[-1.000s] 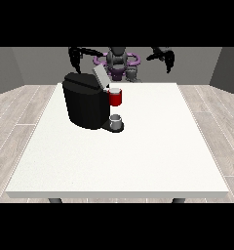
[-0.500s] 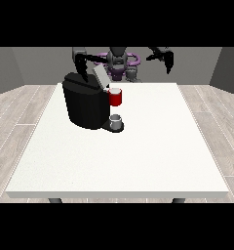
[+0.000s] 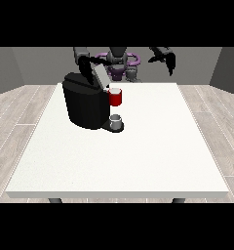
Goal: Insert the coffee pod into the coffee machine and close the lid
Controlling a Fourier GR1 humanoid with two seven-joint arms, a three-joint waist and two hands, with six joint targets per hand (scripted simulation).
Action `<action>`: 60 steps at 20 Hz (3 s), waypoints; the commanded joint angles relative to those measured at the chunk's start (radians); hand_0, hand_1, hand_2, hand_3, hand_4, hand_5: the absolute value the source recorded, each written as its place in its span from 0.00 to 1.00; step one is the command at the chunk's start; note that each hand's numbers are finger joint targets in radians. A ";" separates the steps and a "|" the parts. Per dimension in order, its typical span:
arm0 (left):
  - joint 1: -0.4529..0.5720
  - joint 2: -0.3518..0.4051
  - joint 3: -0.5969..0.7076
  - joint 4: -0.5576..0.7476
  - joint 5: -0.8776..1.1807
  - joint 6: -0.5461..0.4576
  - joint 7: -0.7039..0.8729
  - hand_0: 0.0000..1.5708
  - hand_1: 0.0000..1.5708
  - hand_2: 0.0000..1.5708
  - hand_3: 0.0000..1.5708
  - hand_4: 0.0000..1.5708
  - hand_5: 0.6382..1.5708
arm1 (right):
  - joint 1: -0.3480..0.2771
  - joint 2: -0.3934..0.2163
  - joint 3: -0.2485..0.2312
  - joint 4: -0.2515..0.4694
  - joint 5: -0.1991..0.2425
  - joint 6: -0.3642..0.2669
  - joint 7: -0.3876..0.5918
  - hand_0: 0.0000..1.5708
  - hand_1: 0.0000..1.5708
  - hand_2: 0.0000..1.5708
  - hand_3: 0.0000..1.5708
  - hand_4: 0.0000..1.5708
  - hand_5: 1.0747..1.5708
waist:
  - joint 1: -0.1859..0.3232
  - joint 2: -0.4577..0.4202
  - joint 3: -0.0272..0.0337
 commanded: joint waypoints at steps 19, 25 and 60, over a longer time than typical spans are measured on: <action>-0.066 0.017 -0.027 -0.003 -0.010 0.022 0.034 0.00 0.00 0.00 0.00 0.20 1.00 | -0.225 0.039 0.143 -0.030 0.158 -0.064 0.047 0.00 0.00 0.00 0.00 0.00 1.00 | 0.072 0.089 -0.0005; -0.114 0.027 -0.056 -0.029 -0.004 -0.022 0.025 0.00 0.00 0.00 0.00 0.21 1.00 | -0.311 -0.029 0.118 -0.068 0.174 -0.080 0.128 0.00 0.00 0.00 0.00 0.19 1.00 | 0.174 0.141 -0.0003; -0.264 0.049 -0.048 -0.072 0.064 -0.071 0.021 0.00 0.00 0.00 0.00 0.20 1.00 | -0.674 -0.037 0.050 0.131 0.221 -0.129 0.061 0.00 0.00 0.00 0.00 0.00 1.00 | 0.315 0.378 -0.0006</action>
